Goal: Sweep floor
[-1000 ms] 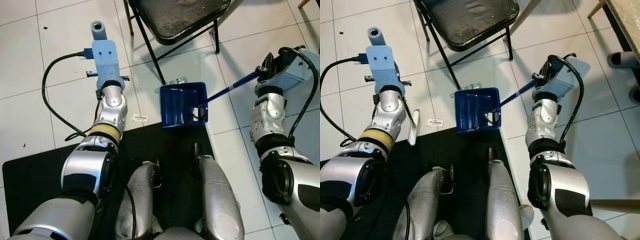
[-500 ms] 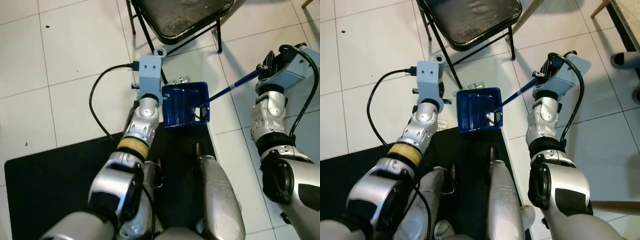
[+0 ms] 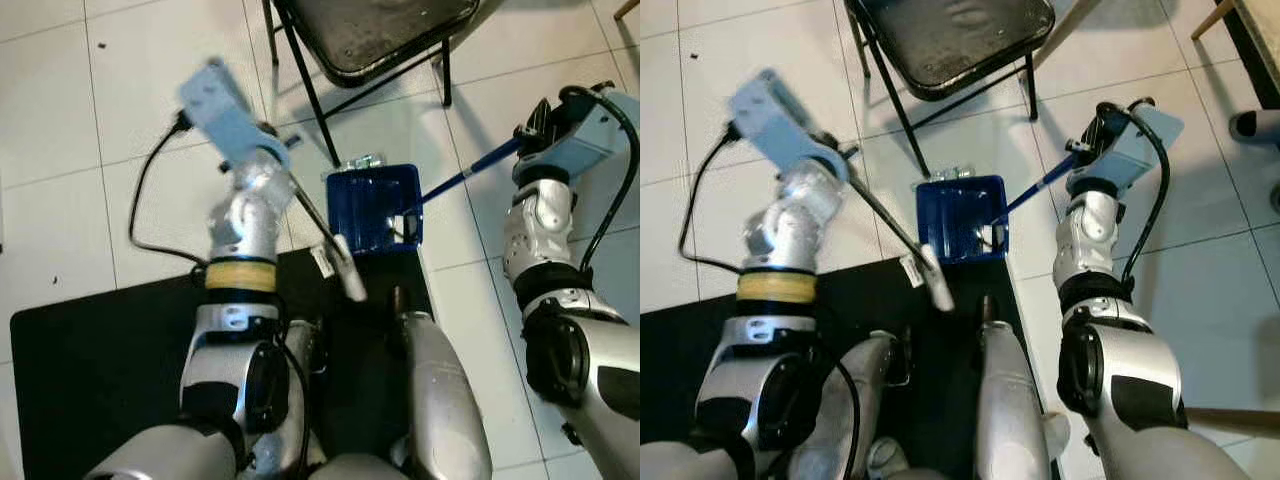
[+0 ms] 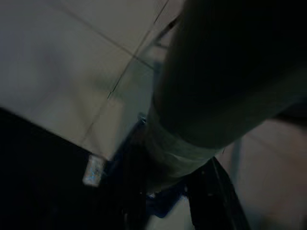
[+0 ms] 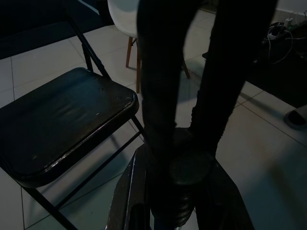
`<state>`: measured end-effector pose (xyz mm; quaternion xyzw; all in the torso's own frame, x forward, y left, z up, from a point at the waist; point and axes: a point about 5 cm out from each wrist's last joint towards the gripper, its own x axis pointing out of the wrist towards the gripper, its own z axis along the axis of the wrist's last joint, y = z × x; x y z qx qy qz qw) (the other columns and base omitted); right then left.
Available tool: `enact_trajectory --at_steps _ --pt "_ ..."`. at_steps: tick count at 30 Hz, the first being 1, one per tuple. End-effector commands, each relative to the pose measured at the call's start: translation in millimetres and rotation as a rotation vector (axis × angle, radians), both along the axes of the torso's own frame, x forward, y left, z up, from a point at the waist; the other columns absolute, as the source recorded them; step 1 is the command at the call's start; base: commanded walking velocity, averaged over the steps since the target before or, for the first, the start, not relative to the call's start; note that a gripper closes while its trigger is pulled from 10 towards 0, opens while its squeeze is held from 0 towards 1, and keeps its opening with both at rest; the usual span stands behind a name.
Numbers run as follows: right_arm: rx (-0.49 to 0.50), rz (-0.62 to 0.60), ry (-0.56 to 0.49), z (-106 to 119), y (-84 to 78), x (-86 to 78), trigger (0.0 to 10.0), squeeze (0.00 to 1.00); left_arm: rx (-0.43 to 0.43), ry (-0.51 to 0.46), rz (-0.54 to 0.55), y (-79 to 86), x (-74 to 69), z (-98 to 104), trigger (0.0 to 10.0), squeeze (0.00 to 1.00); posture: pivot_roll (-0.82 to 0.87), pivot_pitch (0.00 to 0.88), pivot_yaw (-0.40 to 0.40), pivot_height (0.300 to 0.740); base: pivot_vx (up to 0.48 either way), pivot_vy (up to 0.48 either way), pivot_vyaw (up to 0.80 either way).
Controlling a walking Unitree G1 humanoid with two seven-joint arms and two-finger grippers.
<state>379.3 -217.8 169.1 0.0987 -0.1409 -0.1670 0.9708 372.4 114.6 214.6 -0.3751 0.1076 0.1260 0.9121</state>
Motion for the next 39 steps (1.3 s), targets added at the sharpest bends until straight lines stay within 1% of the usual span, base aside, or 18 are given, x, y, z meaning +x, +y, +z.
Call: enact_trajectory --at_steps 1,8,13,16,17,19,20,21,22,23,26,29,31,32,33,35,37,39 --pt "0.046 -0.005 0.168 -39 -0.2 -9.7 10.0 0.00 -0.269 -0.055 -0.218 -85.4 -12.1 34 10.0 0.00 0.10 0.459 0.042 0.740 0.000 0.000 0.00" --pt "0.051 0.001 0.164 -35 -0.2 -6.8 10.0 0.00 -0.314 -0.105 -0.168 -74.5 -2.4 59 10.0 0.00 0.11 0.435 0.028 0.740 0.000 0.000 0.00" --pt "0.051 0.005 0.160 -33 1.1 -5.4 10.0 0.00 -0.248 -0.180 -0.173 -65.7 1.2 68 10.0 0.00 0.11 0.425 0.026 0.740 0.000 0.000 0.00" --pt "0.050 0.014 0.142 -26 2.0 -2.4 10.0 0.00 0.173 -0.479 -0.364 -43.2 -3.3 85 10.0 0.00 0.10 0.403 0.023 0.740 0.000 0.000 0.00" --pt "0.050 0.014 0.142 -26 2.0 -2.4 10.0 0.00 0.173 -0.479 -0.364 -43.2 -3.3 85 10.0 0.00 0.10 0.403 0.023 0.740 0.000 0.000 0.00" --pt "0.050 0.017 0.138 -25 1.2 -2.2 10.0 0.00 0.475 -0.505 -0.440 -20.1 -4.7 79 10.0 0.00 0.09 0.389 0.019 0.740 0.000 0.000 0.00" --pt "0.050 0.017 0.138 -25 1.2 -2.2 10.0 0.00 0.475 -0.505 -0.440 -20.1 -4.7 79 10.0 0.00 0.09 0.389 0.019 0.740 0.000 0.000 0.00" --pt "0.050 0.023 0.139 -26 1.2 -2.4 10.0 0.00 0.584 -0.483 -0.428 -4.1 -1.9 73 10.0 0.00 0.08 0.386 0.018 0.740 0.000 0.000 0.00" --pt "0.056 0.069 0.132 -27 3.2 -2.6 10.0 0.00 0.686 -0.421 -0.347 33.8 2.9 65 10.0 0.00 0.08 0.369 0.015 0.740 0.000 0.000 0.00" --pt "0.056 0.069 0.132 -27 3.2 -2.6 10.0 0.00 0.686 -0.421 -0.347 33.8 2.9 65 10.0 0.00 0.08 0.369 0.015 0.740 0.000 0.000 0.00" --pt "0.078 0.136 0.107 -28 4.3 -2.9 10.0 0.00 0.618 -0.334 -0.208 75.3 4.4 52 10.0 0.00 0.07 0.318 0.010 0.740 0.000 0.000 0.00" --pt "0.085 0.153 0.083 -25 3.0 -2.9 10.0 0.00 0.597 -0.297 -0.178 87.2 3.6 46 10.0 0.00 0.07 0.318 0.010 0.740 0.000 0.000 0.00" --pt "0.115 0.147 0.027 -17 -4.5 -2.9 10.0 0.00 0.600 -0.269 -0.139 111.8 -2.4 27 10.0 0.00 0.06 0.279 0.011 0.740 0.000 0.000 0.00" --pt "0.115 0.147 0.027 -17 -4.5 -2.9 10.0 0.00 0.600 -0.269 -0.139 111.8 -2.4 27 10.0 0.00 0.06 0.279 0.011 0.740 0.000 0.000 0.00" --pt "0.133 0.133 0.001 -13 -9.2 -2.9 10.0 0.00 0.586 -0.281 -0.131 121.6 -7.1 17 10.0 0.00 0.06 0.265 0.013 0.740 0.000 0.000 0.00" --pt "0.133 0.133 0.001 -13 -9.2 -2.9 10.0 0.00 0.586 -0.281 -0.131 121.6 -7.1 17 10.0 0.00 0.06 0.265 0.013 0.740 0.000 0.000 0.00" --pt "0.186 0.099 -0.056 -3 -20.5 -3.5 10.0 0.00 0.581 -0.276 -0.044 142.4 -15.5 -1 10.0 0.00 0.03 0.228 0.027 0.740 0.000 0.000 0.00" --pt "0.209 0.089 -0.081 1 -25.2 -3.8 10.0 0.00 0.577 -0.256 -0.024 147.3 -17.9 -7 10.0 0.00 0.03 0.228 0.027 0.740 0.000 0.000 0.00"
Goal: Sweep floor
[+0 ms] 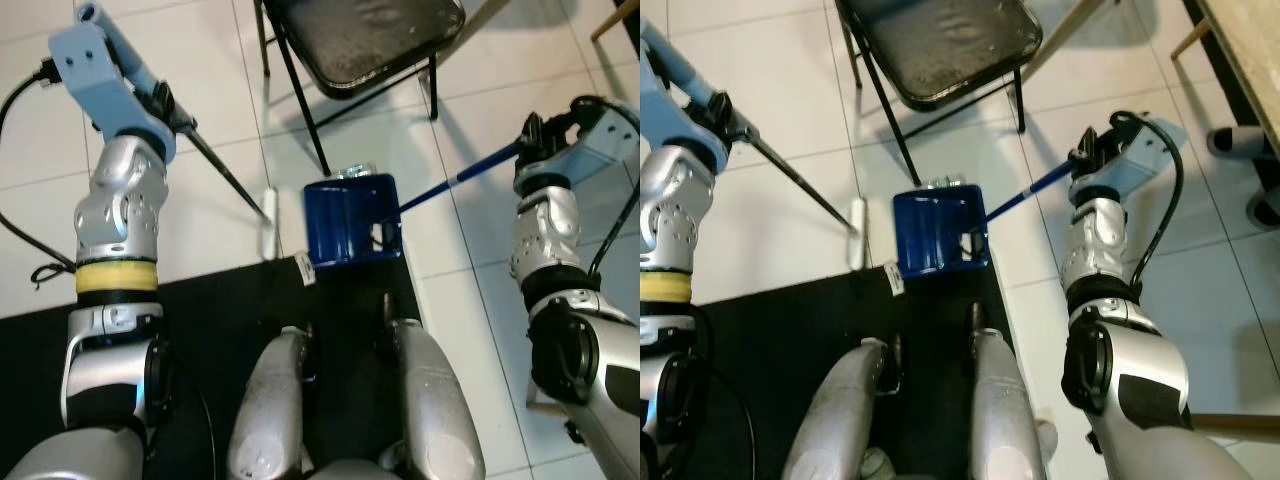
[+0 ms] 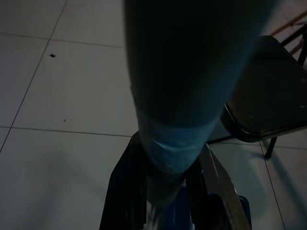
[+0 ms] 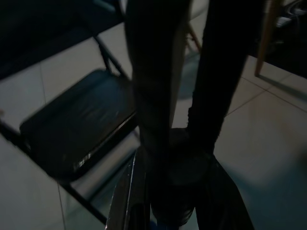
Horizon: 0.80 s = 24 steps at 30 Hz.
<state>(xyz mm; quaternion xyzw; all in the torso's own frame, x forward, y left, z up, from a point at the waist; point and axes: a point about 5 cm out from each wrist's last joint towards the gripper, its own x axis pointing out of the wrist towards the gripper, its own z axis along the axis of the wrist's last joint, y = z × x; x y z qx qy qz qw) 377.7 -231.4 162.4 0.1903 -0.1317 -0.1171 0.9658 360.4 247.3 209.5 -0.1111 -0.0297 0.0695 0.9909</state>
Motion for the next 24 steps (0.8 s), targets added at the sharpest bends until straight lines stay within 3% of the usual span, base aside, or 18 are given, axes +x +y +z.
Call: enact_trajectory --at_steps 1,7,8,9,11,22,24 --pt "0.045 -0.038 -0.051 7 -11.5 -2.3 10.0 0.00 -0.002 -0.024 0.048 14.6 -5.9 -2 10.0 0.00 0.03 0.228 0.027 0.740 0.000 0.000 0.00" --pt "0.066 -0.027 -0.112 19 -20.6 -2.5 10.0 0.00 0.056 0.011 0.014 10.4 -6.8 -3 10.0 0.00 0.02 0.202 0.042 0.740 0.000 0.000 0.00" --pt "0.060 -0.022 -0.128 23 -23.1 -2.5 10.0 0.00 0.118 0.028 -0.020 6.9 -6.4 -2 10.0 0.00 0.02 0.195 0.046 0.740 0.000 0.000 0.00" --pt "0.060 -0.022 -0.128 23 -23.1 -2.5 10.0 0.00 0.118 0.028 -0.020 6.9 -6.4 -2 10.0 0.00 0.02 0.195 0.046 0.740 0.000 0.000 0.00" --pt "0.059 -0.025 -0.154 29 -30.1 -3.6 10.0 0.00 0.197 0.049 -0.053 11.0 -8.0 -6 10.0 0.00 0.02 0.187 0.049 0.740 0.000 0.000 0.00" --pt "0.077 -0.027 -0.191 31 -39.7 -7.9 10.0 0.00 0.282 0.055 -0.046 21.4 -11.6 -15 10.0 0.00 0.00 0.180 0.048 0.740 0.000 0.000 0.00" --pt "0.086 -0.021 -0.201 32 -41.6 -8.5 10.0 0.00 0.325 0.096 -0.044 23.3 -13.3 -19 10.0 0.00 0.00 0.178 0.045 0.740 0.000 0.000 0.00"
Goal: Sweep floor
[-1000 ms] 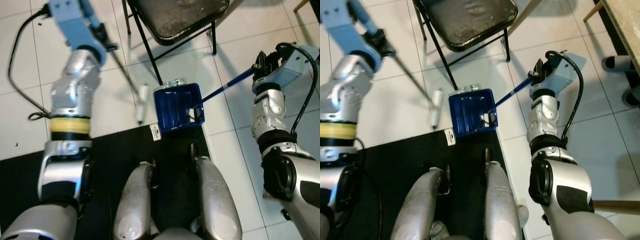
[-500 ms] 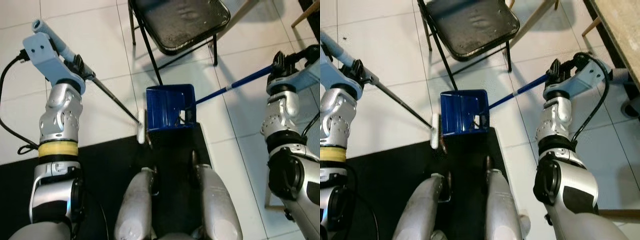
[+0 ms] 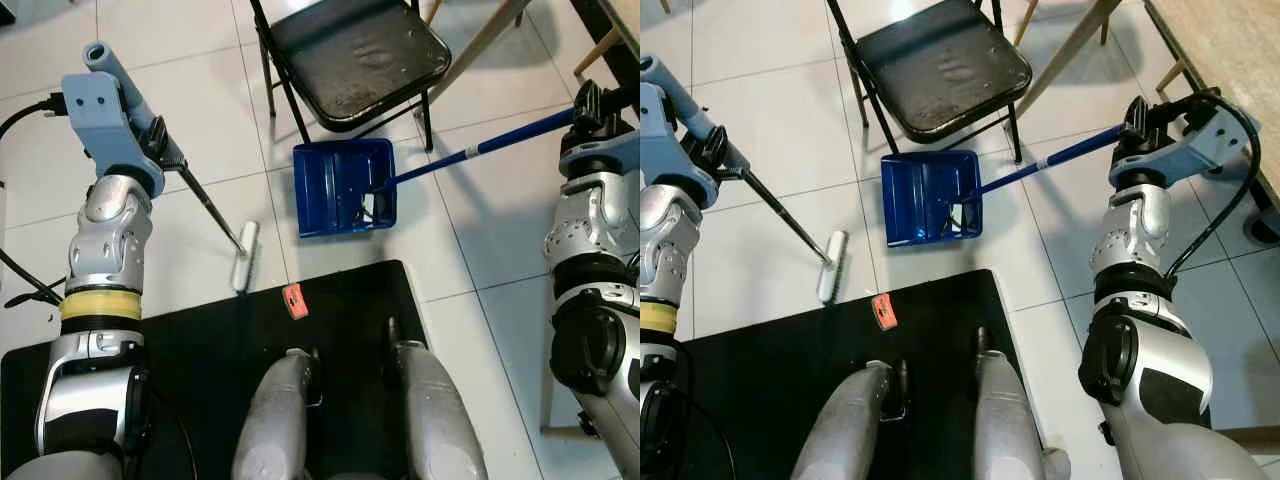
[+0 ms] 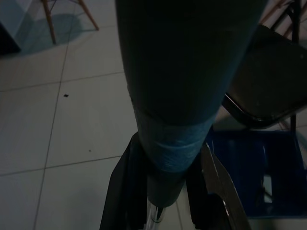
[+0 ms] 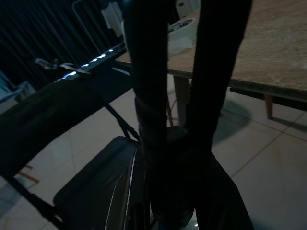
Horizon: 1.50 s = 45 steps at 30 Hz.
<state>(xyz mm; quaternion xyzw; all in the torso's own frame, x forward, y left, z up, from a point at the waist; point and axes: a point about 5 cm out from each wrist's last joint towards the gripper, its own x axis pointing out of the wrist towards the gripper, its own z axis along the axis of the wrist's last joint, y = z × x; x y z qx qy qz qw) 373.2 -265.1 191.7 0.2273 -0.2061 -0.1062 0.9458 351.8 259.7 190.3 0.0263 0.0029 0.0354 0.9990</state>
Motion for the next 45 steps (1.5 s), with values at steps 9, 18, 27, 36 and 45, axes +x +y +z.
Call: enact_trajectory --at_steps 9,18,27,36,45 --pt "0.025 0.043 0.006 -14 3.3 -4.6 10.0 0.00 0.171 0.217 0.097 27.8 -23.7 -30 10.0 0.00 0.02 0.203 0.036 0.740 0.000 0.000 0.00" --pt "0.024 0.089 0.023 -22 20.2 -1.7 10.0 0.00 0.203 0.333 0.134 25.9 -39.3 -61 10.0 0.00 0.05 0.264 0.019 0.740 0.000 0.000 0.00" --pt "-0.013 0.165 0.040 -26 38.8 1.7 10.0 0.00 0.178 0.470 0.166 14.6 -46.2 -88 10.0 0.00 0.07 0.305 0.015 0.740 0.000 0.000 0.00" --pt "-0.033 0.167 0.054 -26 41.7 3.1 10.0 0.00 0.376 0.630 0.110 19.8 -58.0 -103 10.0 0.00 0.07 0.311 0.025 0.740 0.000 0.000 0.00" --pt "-0.048 0.122 0.120 -40 31.1 -3.6 10.0 0.00 0.415 0.595 0.062 18.0 -49.1 -101 10.0 0.00 0.07 0.263 0.012 0.740 0.000 0.000 0.00"
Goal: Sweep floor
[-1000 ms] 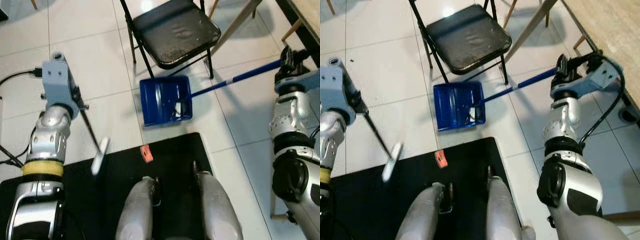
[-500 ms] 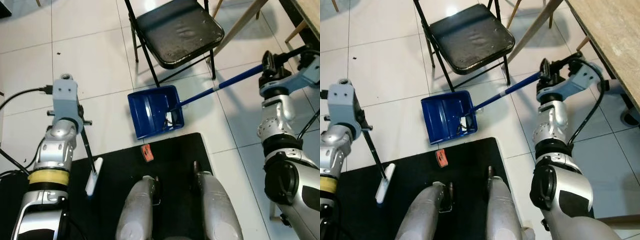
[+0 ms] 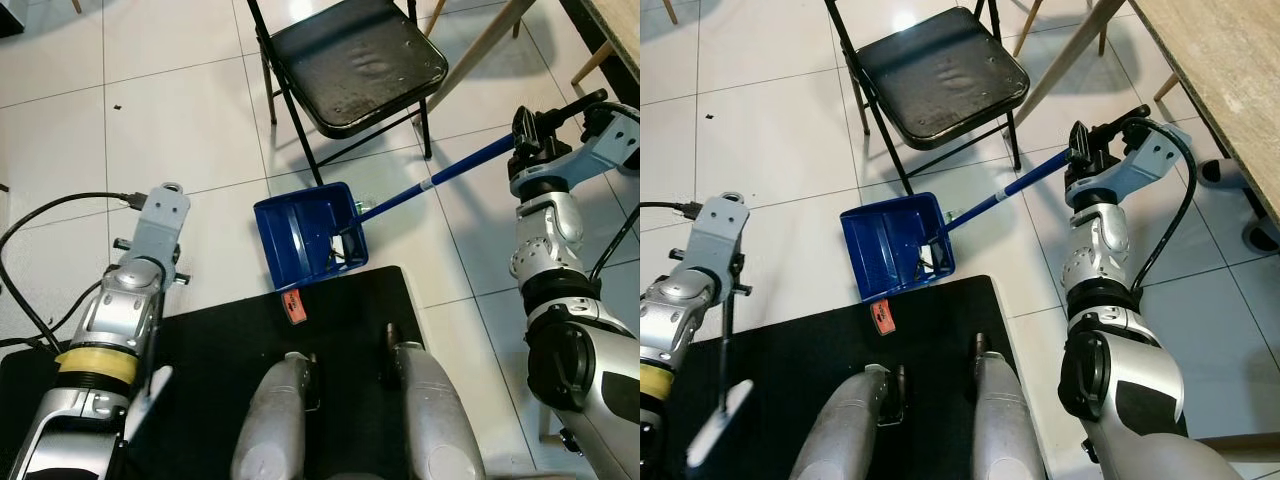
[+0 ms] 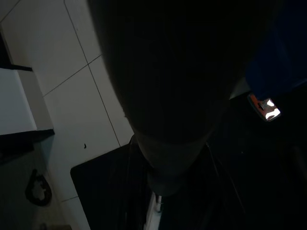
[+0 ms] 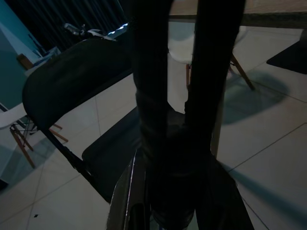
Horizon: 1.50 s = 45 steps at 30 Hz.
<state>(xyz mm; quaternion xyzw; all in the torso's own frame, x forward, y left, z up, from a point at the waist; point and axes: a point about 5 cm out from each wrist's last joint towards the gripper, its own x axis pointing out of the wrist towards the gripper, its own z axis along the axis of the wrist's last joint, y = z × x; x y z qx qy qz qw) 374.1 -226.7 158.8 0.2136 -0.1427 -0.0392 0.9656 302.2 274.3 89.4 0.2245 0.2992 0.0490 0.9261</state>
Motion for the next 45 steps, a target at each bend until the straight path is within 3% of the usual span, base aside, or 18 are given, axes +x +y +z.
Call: enact_trajectory --at_steps 1,2,3,4,6,7,8,9,20,23,31,36,45 --pt "-0.030 -0.046 0.048 -14 -10.4 -8.0 10.0 0.00 -0.014 -0.123 0.011 -0.6 8.0 5 10.0 0.00 0.07 0.259 0.010 0.740 0.000 0.000 0.00" --pt "-0.030 -0.046 0.048 -14 -10.4 -8.0 10.0 0.00 -0.014 -0.123 0.011 -0.6 8.0 5 10.0 0.00 0.07 0.259 0.010 0.740 0.000 0.000 0.00" --pt "-0.037 -0.053 0.070 -20 -12.7 -11.5 10.0 0.00 -0.066 -0.215 0.033 -3.5 13.8 11 10.0 0.00 0.07 0.257 0.010 0.740 0.000 0.000 0.00" --pt "-0.037 -0.053 0.070 -20 -12.7 -11.5 10.0 0.00 -0.066 -0.215 0.033 -3.5 13.8 11 10.0 0.00 0.07 0.257 0.010 0.740 0.000 0.000 0.00" --pt "-0.030 -0.036 0.096 -37 -11.1 -21.4 10.0 0.00 -0.242 -0.410 0.126 -5.2 21.9 26 10.0 0.00 0.06 0.250 0.017 0.740 0.000 0.000 0.00" --pt "-0.030 -0.036 0.096 -37 -11.1 -21.4 10.0 0.00 -0.242 -0.410 0.126 -5.2 21.9 26 10.0 0.00 0.06 0.250 0.017 0.740 0.000 0.000 0.00" --pt "-0.023 -0.019 0.097 -43 -8.7 -26.1 10.0 0.00 -0.336 -0.483 0.174 -6.0 23.6 31 10.0 0.00 0.05 0.248 0.021 0.740 0.000 0.000 0.00" --pt "-0.011 -0.003 0.096 -48 -6.3 -30.4 10.0 0.00 -0.374 -0.524 0.205 -6.0 24.3 33 10.0 0.00 0.04 0.246 0.028 0.740 0.000 0.000 0.00" --pt "0.002 0.018 0.100 -58 -5.7 -43.2 10.0 0.00 -0.370 -0.603 0.210 -12.5 31.6 40 10.0 0.00 0.02 0.251 0.042 0.740 0.000 0.000 0.00" --pt "-0.007 -0.048 0.167 -66 -12.8 -48.1 10.0 0.00 -0.343 -0.638 0.208 -16.8 37.7 42 10.0 0.00 0.01 0.251 0.038 0.740 0.000 0.000 0.00" --pt "-0.002 -0.134 0.231 -74 -27.2 -65.3 10.0 0.00 -0.346 -0.679 0.154 -25.6 45.5 46 10.0 0.00 0.00 0.255 0.033 0.740 0.000 0.000 0.00" --pt "0.024 -0.160 0.269 -80 -28.2 -78.6 10.0 0.00 -0.355 -0.680 0.112 -32.9 51.4 47 10.0 0.00 -0.02 0.273 0.033 0.740 0.000 0.000 0.00" --pt "0.045 -0.177 0.365 -90 -30.7 -82.2 10.0 0.00 -0.350 -0.664 0.097 -38.4 56.1 44 10.0 0.00 -0.01 0.275 0.037 0.740 0.000 0.000 0.00"
